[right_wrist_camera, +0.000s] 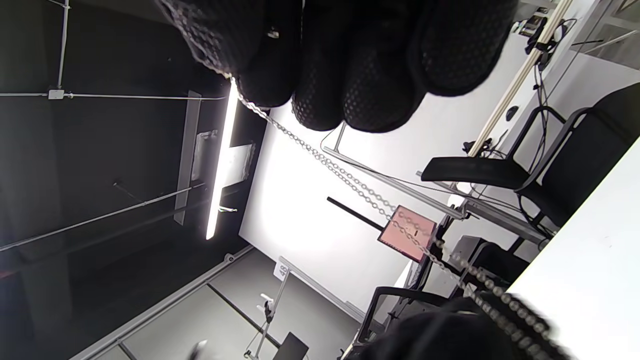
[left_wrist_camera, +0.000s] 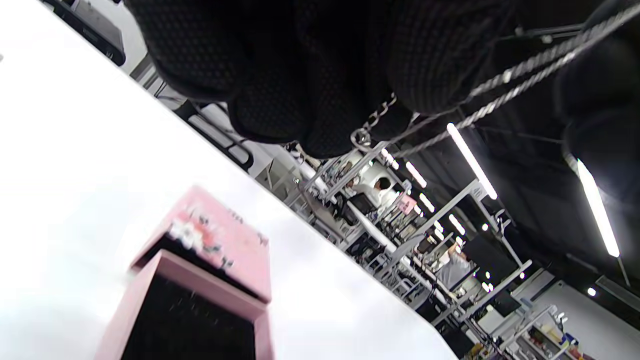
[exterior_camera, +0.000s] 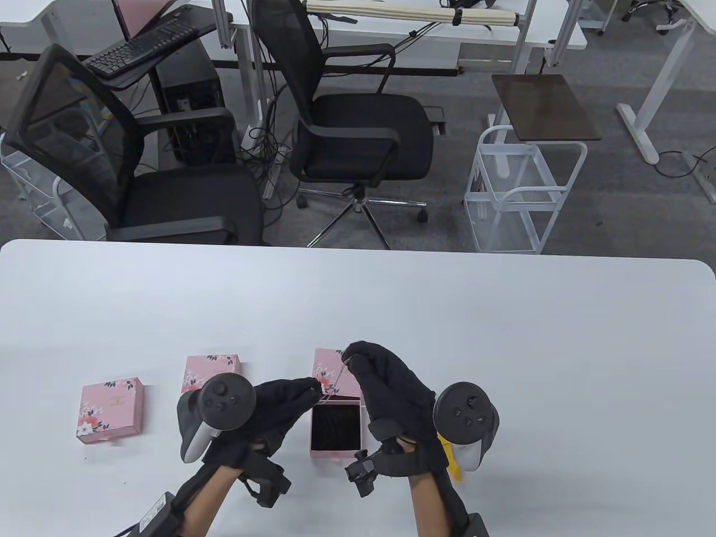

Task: Dust necklace

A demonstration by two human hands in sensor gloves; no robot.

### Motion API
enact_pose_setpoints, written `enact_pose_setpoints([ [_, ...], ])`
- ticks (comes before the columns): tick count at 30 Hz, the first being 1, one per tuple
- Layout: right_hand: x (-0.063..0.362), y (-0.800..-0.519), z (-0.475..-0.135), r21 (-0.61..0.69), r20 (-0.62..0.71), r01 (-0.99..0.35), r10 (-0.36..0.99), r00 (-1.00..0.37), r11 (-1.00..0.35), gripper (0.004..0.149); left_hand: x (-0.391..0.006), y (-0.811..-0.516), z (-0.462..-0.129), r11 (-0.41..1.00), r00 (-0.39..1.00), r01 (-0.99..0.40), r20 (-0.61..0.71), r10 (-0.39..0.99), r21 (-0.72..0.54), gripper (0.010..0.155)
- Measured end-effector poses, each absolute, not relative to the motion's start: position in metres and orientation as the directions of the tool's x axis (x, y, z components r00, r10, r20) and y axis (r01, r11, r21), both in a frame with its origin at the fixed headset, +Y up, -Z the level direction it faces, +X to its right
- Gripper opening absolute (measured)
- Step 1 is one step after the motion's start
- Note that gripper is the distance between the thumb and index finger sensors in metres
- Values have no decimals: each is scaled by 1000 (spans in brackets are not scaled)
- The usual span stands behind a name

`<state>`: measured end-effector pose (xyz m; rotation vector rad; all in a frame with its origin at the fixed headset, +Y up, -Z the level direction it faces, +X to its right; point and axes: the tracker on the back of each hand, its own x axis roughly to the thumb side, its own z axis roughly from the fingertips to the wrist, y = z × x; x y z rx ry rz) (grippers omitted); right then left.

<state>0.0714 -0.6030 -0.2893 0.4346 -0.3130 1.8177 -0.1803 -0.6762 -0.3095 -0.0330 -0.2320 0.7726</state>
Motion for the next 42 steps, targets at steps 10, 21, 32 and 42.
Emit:
enact_pose_setpoints([
  [10, 66, -593, -280, -19, 499, -949, 820, -281, -314, 35, -163, -694, -314, 784, 763, -543, 214, 611, -303, 39],
  [21, 63, -589, -275, -73, 525, -925, 774, -353, -372, 35, -172, -701, -321, 756, 755, -530, 193, 627, -383, 57],
  [32, 71, -581, -270, -108, 545, -930, 762, -351, -351, 35, -207, -682, -325, 664, 664, -702, 101, 741, -256, 69],
  [42, 76, -579, -270, -122, 538, -912, 746, -393, -392, 35, -223, -683, -328, 621, 629, -758, 33, 777, -200, 81],
])
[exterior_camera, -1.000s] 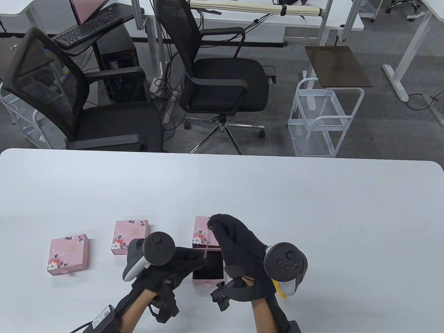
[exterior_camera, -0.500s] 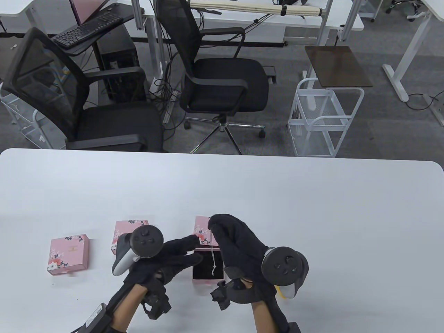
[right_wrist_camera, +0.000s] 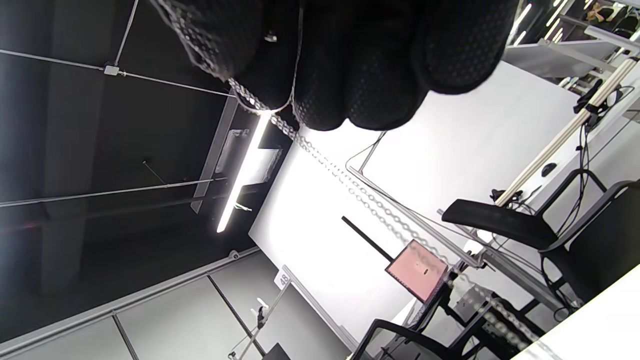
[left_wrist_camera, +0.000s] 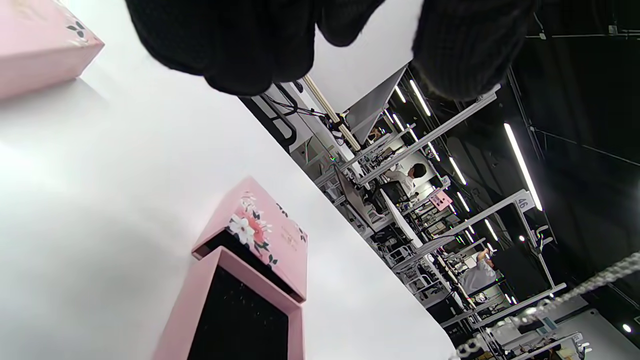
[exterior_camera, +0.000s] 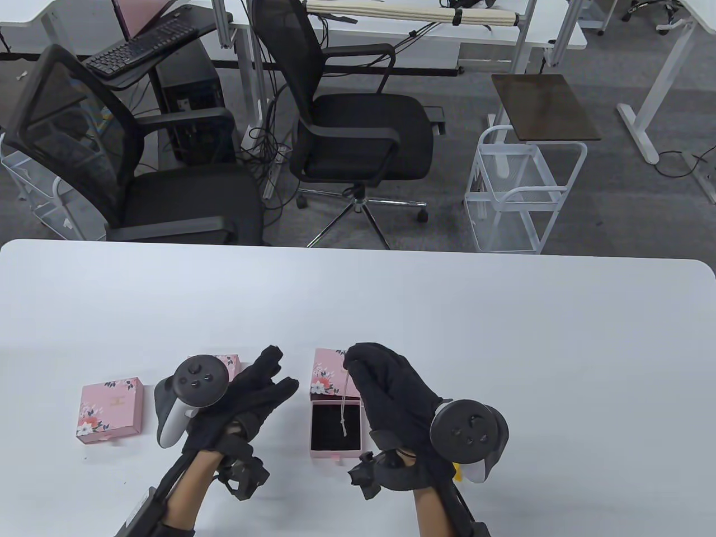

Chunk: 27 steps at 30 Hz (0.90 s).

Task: Dust necklace

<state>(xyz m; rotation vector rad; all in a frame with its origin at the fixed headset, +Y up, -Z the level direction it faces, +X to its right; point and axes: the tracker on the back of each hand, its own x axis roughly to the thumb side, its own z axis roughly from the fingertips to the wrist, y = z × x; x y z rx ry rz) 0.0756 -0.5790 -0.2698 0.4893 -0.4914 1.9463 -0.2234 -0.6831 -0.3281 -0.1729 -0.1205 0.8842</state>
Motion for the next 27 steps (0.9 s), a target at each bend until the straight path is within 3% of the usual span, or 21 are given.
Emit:
enact_pose_setpoints([
  [5, 75, -579, -270, -96, 534, -911, 752, -388, -402, 35, -226, -683, -327, 560, 564, -806, 41, 825, -193, 79],
  [7, 75, -580, -271, -83, 525, -901, 750, -403, -426, 35, -220, -675, -322, 508, 499, -844, 94, 862, -175, 76],
  [13, 66, -584, -275, -39, 502, -852, 727, -469, -522, 35, -188, -642, -297, 408, 322, -868, 306, 896, -282, 62],
  [18, 50, -588, -275, -9, 519, -799, 680, -518, -601, 35, -175, -631, -282, 517, 414, -828, 385, 825, -217, 57],
  [21, 44, -590, -275, -13, 525, -775, 655, -543, -632, 35, -176, -630, -281, 529, 437, -834, 395, 808, -158, 42],
  [27, 51, -597, -283, -4, 483, -791, 691, -537, -612, 36, -181, -627, -285, 498, 378, -827, 397, 836, -261, 38],
])
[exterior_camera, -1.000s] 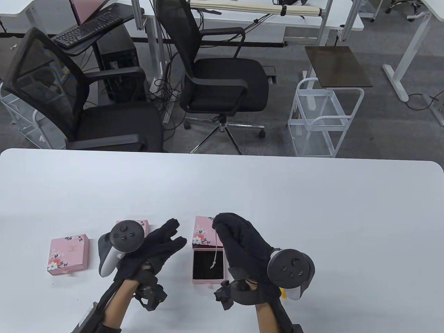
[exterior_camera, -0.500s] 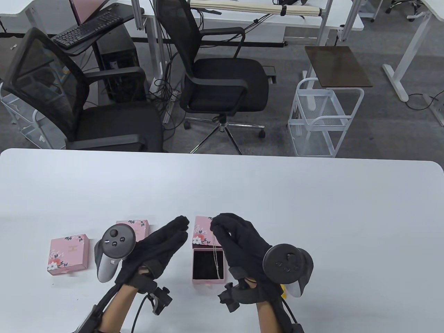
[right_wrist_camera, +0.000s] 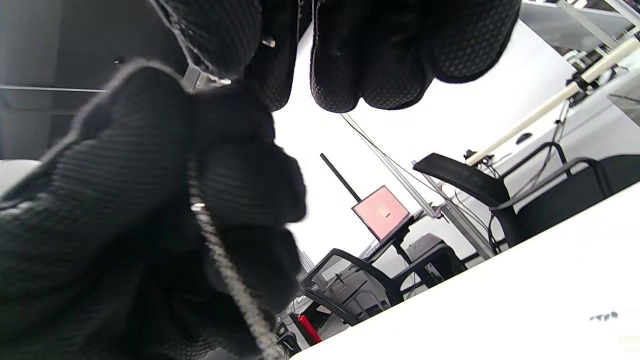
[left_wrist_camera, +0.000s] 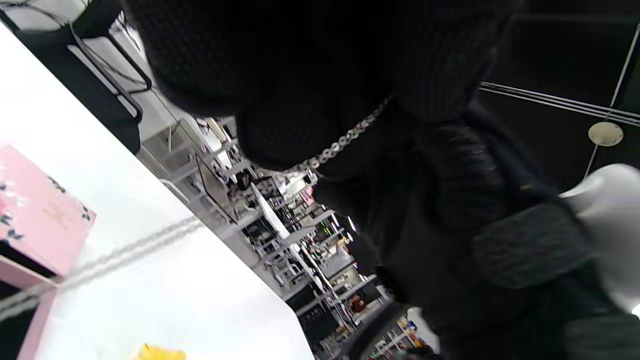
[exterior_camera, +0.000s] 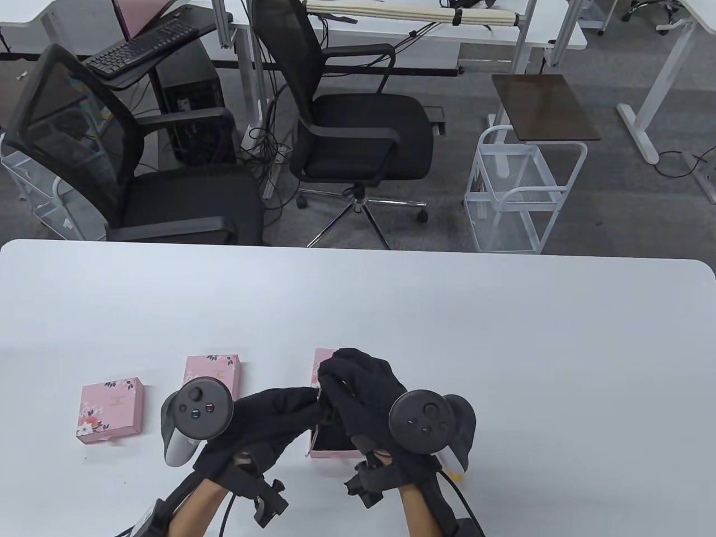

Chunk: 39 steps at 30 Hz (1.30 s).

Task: Dust necklace

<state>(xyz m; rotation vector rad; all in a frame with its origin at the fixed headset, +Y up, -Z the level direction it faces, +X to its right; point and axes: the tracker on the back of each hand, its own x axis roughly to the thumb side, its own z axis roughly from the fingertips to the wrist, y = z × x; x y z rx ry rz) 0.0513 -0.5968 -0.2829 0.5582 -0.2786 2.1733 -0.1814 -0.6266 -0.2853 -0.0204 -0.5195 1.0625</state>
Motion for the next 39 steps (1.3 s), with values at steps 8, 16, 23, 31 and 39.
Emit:
enact_pose_setpoints([
  [8, 47, -611, -292, 73, 442, -782, 723, -531, -619, 38, -188, -631, -287, 342, 249, -885, 299, 921, -315, 38],
  [16, 47, -603, -285, 12, 450, -791, 710, -542, -612, 45, -202, -622, -281, 261, 211, -953, 280, 936, -154, 37],
  [23, 33, -595, -273, 40, 501, -800, 705, -503, -599, 44, -209, -617, -277, 256, 232, -966, 296, 927, -44, 36],
  [31, 13, -601, -269, 64, 520, -748, 662, -540, -660, 54, -200, -620, -275, 249, 216, -965, 292, 932, -80, 37],
  [39, 7, -604, -265, -49, 540, -770, 631, -557, -637, 36, -200, -619, -275, 232, 200, -970, 296, 934, -77, 37],
])
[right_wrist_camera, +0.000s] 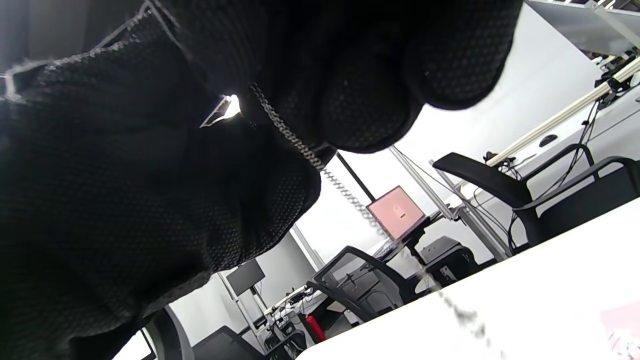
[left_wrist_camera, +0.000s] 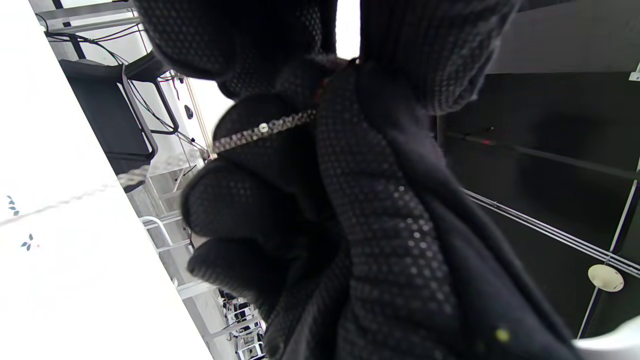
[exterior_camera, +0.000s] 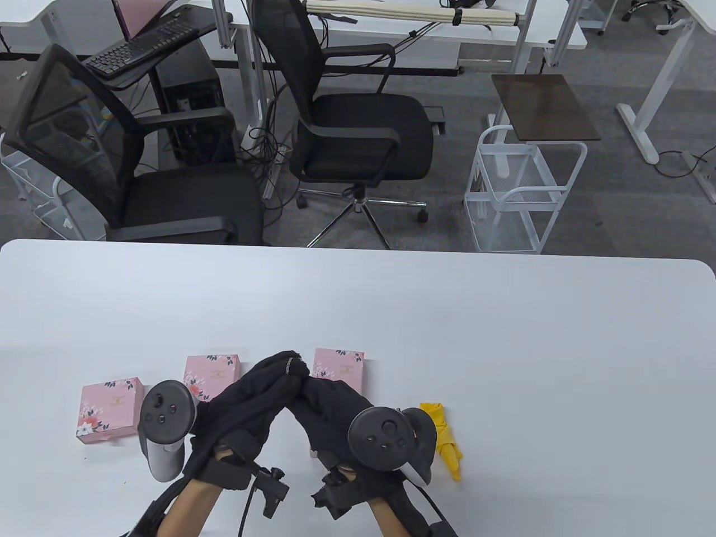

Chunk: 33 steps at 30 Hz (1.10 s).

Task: Dust necklace

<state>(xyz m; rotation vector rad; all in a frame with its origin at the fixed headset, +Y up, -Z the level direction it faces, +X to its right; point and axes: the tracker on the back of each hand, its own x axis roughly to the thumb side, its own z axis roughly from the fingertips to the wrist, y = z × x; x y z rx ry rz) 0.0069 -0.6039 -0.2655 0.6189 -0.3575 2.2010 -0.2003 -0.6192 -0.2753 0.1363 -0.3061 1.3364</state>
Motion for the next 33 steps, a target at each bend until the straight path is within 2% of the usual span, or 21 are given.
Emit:
enact_pose_setpoints([
  [7, 6, -603, -266, -27, 545, -748, 617, -568, -663, 35, -209, -621, -278, 222, 208, -975, 274, 939, -19, 37],
  [18, 5, -604, -266, -2, 547, -723, 605, -579, -690, 35, -215, -620, -280, 206, 200, -978, 250, 947, 0, 38],
  [21, 3, -606, -268, 4, 543, -717, 604, -584, -697, 35, -222, -620, -282, 163, 157, -987, 236, 959, -8, 43],
  [24, 1, -609, -270, 23, 538, -707, 605, -587, -707, 35, -230, -618, -284, 117, 112, -993, 233, 966, -5, 37],
  [27, 0, -611, -271, 33, 534, -694, 600, -596, -719, 35, -237, -613, -281, 180, 197, -980, 274, 942, 85, 38],
  [28, -1, -612, -271, 33, 532, -695, 601, -596, -719, 35, -239, -609, -280, 242, 273, -961, 299, 914, 136, 38],
  [30, -1, -613, -272, 38, 530, -694, 603, -596, -719, 35, -240, -605, -277, 283, 322, -945, 319, 891, 165, 38],
  [33, -1, -613, -272, 42, 528, -691, 603, -598, -722, 35, -241, -601, -274, 257, 306, -949, 339, 889, 183, 38],
])
